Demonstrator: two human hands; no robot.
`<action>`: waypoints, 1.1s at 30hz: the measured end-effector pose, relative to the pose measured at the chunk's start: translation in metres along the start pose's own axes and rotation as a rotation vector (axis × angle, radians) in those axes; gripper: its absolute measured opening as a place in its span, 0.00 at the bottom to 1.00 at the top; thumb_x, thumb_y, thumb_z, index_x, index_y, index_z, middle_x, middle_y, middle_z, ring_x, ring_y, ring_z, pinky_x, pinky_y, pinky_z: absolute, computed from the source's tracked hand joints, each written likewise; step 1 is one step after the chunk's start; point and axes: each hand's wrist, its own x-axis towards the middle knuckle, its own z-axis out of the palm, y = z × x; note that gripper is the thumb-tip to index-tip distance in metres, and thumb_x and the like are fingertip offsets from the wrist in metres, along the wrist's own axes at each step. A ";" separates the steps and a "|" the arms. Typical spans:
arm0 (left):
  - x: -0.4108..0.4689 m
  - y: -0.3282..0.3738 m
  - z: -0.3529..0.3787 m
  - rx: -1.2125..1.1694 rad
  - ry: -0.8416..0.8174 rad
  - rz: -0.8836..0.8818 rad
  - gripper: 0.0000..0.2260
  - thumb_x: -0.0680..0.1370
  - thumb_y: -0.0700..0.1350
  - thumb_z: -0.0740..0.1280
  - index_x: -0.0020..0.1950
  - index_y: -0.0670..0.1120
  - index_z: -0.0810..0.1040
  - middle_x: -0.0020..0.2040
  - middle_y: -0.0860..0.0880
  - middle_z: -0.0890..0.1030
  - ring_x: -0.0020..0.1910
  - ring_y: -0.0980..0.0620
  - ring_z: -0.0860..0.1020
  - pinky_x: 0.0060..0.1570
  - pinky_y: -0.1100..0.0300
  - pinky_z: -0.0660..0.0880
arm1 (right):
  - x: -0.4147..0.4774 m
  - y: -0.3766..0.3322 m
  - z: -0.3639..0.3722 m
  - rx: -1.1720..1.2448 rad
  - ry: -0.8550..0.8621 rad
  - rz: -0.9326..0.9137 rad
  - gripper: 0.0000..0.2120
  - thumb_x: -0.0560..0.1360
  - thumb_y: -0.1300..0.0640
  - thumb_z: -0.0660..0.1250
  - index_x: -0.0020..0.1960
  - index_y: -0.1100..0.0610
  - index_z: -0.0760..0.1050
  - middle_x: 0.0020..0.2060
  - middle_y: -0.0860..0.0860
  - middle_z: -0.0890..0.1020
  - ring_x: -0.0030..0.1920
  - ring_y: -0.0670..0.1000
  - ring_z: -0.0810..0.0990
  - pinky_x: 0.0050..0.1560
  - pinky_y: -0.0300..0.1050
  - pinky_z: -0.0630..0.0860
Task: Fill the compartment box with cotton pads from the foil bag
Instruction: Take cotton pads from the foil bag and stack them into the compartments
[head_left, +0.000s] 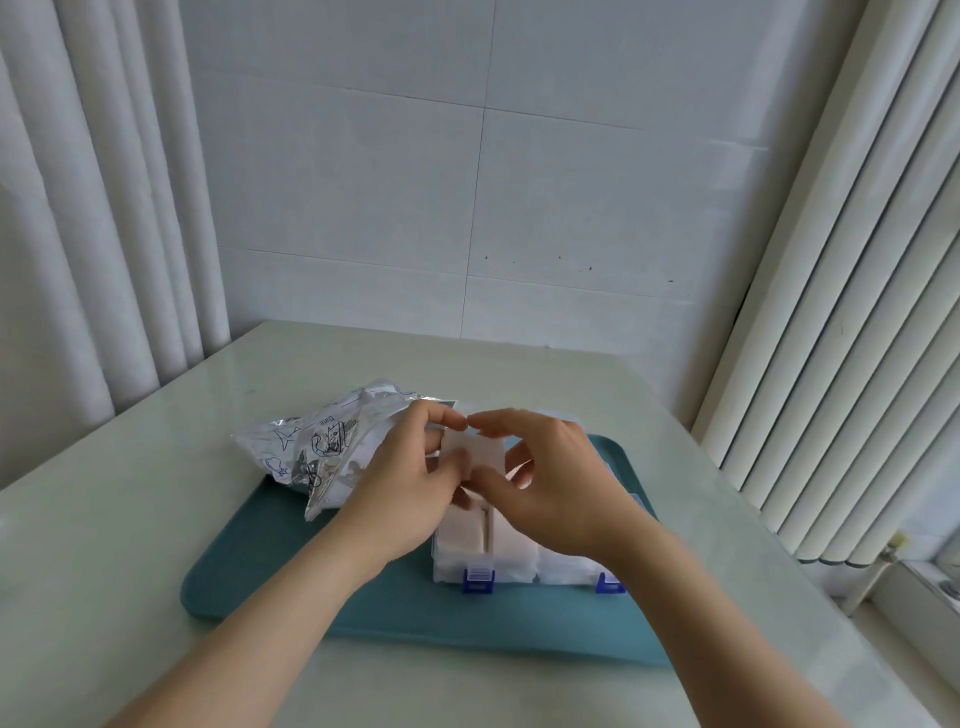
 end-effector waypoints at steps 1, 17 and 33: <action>-0.002 0.000 0.002 0.060 -0.013 0.047 0.10 0.86 0.37 0.63 0.62 0.52 0.70 0.49 0.49 0.86 0.42 0.48 0.86 0.46 0.52 0.83 | -0.003 0.002 -0.002 -0.025 0.006 0.010 0.16 0.81 0.52 0.69 0.68 0.49 0.81 0.55 0.42 0.85 0.47 0.42 0.82 0.51 0.34 0.78; -0.026 -0.016 0.044 0.851 -0.233 0.608 0.15 0.85 0.51 0.56 0.65 0.53 0.79 0.66 0.57 0.77 0.67 0.54 0.74 0.67 0.57 0.68 | -0.034 0.042 -0.060 0.014 0.095 0.623 0.12 0.75 0.61 0.68 0.55 0.47 0.78 0.42 0.54 0.85 0.32 0.51 0.76 0.30 0.41 0.71; -0.018 -0.014 0.034 0.962 -0.380 0.652 0.15 0.86 0.54 0.59 0.68 0.59 0.81 0.62 0.60 0.78 0.63 0.55 0.73 0.61 0.58 0.72 | -0.043 0.026 -0.048 -0.649 -0.105 0.547 0.08 0.67 0.63 0.66 0.44 0.54 0.77 0.39 0.50 0.77 0.34 0.53 0.75 0.32 0.43 0.70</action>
